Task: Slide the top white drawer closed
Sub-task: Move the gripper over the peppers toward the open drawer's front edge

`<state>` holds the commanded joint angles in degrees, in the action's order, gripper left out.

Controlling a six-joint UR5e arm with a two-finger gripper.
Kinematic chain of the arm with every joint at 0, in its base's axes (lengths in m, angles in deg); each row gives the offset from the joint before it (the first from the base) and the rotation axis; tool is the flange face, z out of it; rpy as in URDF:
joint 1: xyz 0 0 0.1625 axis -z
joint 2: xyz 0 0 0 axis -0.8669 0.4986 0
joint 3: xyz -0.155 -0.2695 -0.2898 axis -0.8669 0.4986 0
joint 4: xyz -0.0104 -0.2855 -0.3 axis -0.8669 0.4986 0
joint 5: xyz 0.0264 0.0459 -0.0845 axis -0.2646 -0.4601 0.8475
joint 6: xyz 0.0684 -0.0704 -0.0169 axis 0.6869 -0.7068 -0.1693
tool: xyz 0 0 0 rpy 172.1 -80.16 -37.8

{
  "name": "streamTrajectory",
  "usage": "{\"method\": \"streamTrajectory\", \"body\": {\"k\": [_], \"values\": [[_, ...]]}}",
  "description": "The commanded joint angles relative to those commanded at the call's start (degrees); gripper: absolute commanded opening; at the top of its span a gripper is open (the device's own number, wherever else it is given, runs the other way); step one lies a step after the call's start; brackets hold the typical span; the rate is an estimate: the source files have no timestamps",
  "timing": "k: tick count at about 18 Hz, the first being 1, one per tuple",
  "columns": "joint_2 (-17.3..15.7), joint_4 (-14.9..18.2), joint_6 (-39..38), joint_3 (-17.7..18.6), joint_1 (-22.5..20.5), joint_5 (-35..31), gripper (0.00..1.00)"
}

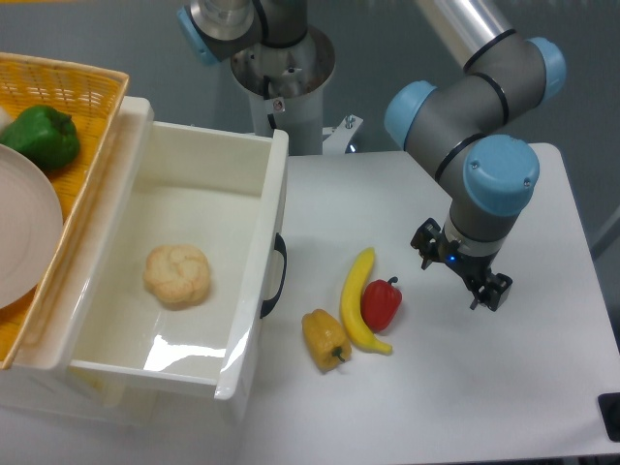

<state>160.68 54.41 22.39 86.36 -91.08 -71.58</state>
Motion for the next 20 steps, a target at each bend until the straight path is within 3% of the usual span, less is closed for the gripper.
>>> {"method": "streamTrajectory", "body": {"k": [8,12,20], "values": [[-1.23,0.09,-1.84,2.19,0.26,-0.27,1.00],[-2.29,0.00,-8.51,3.95,0.44,0.00,1.00],[-2.29,0.00,-15.54,5.80,4.92,0.00,1.00]]}}
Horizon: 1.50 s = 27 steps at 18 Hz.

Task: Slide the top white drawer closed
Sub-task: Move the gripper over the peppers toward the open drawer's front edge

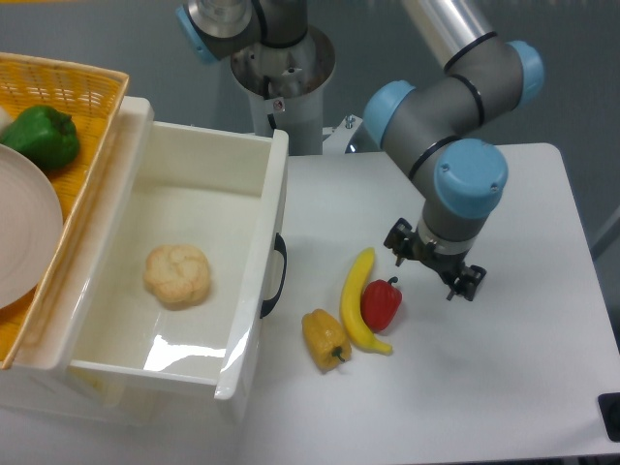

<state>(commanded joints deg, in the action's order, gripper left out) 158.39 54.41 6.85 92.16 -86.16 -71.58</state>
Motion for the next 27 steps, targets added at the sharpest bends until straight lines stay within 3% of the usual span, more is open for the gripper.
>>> {"method": "streamTrajectory", "body": {"k": [1,4,6,9,15,17,21,27], "values": [[0.17,0.00,-2.19,-0.26,0.26,0.78,1.00],[0.53,0.26,-3.80,0.00,0.62,6.31,0.77],[0.44,1.22,-4.15,0.17,0.71,7.73,0.37],[0.00,2.81,-5.73,0.18,0.62,9.39,0.00],[-1.58,3.96,-13.01,0.79,0.53,16.15,0.00],[-3.33,3.96,-16.96,2.19,0.53,18.80,0.00],[-4.66,4.48,-17.77,4.83,0.62,21.70,0.00],[-5.62,10.36,-22.07,4.66,0.62,28.90,0.00]]}}
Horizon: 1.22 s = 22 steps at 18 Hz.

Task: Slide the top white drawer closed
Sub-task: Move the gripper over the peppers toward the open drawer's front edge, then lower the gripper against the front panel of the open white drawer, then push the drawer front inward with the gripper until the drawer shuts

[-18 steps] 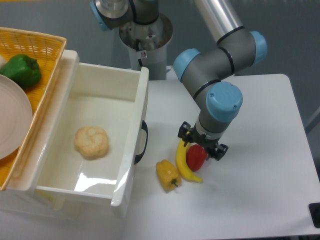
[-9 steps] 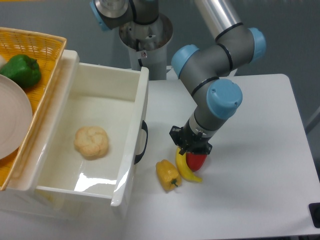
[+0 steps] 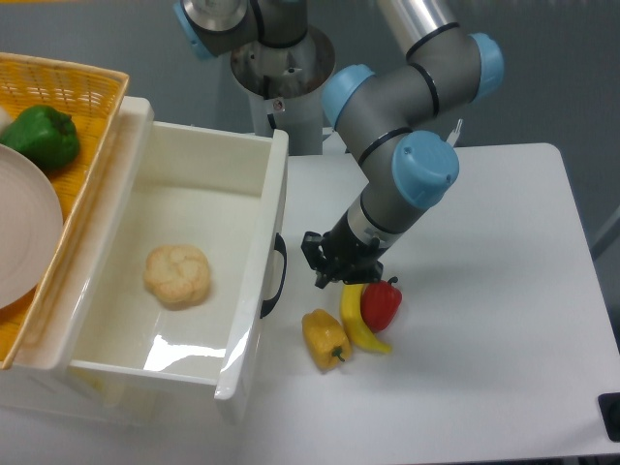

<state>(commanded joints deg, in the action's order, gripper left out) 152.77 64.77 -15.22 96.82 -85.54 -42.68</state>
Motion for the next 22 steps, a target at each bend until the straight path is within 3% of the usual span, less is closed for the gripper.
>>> {"method": "streamTrajectory", "body": {"k": [4,22], "values": [[0.00,0.71,-4.13,-0.53,0.09,2.82,0.00],[-1.49,3.96,-5.28,-0.62,0.18,6.34,0.00]]}}
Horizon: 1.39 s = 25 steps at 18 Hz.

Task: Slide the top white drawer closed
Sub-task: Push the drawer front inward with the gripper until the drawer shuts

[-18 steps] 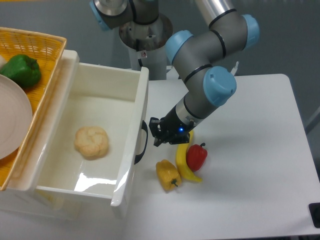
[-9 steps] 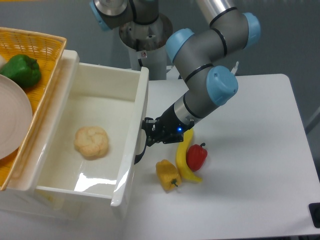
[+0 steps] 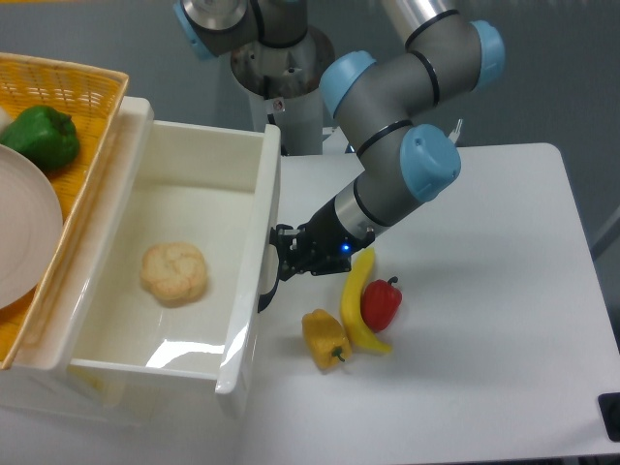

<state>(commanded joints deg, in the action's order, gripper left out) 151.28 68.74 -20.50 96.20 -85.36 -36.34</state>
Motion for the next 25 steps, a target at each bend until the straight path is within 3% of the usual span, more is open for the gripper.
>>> {"method": "streamTrajectory", "body": {"k": [10,25], "values": [[-1.76,0.97,-2.28,0.00,2.72,0.26,0.00],[-1.67,0.26,-4.83,0.35,6.76,0.62,0.00]]}}
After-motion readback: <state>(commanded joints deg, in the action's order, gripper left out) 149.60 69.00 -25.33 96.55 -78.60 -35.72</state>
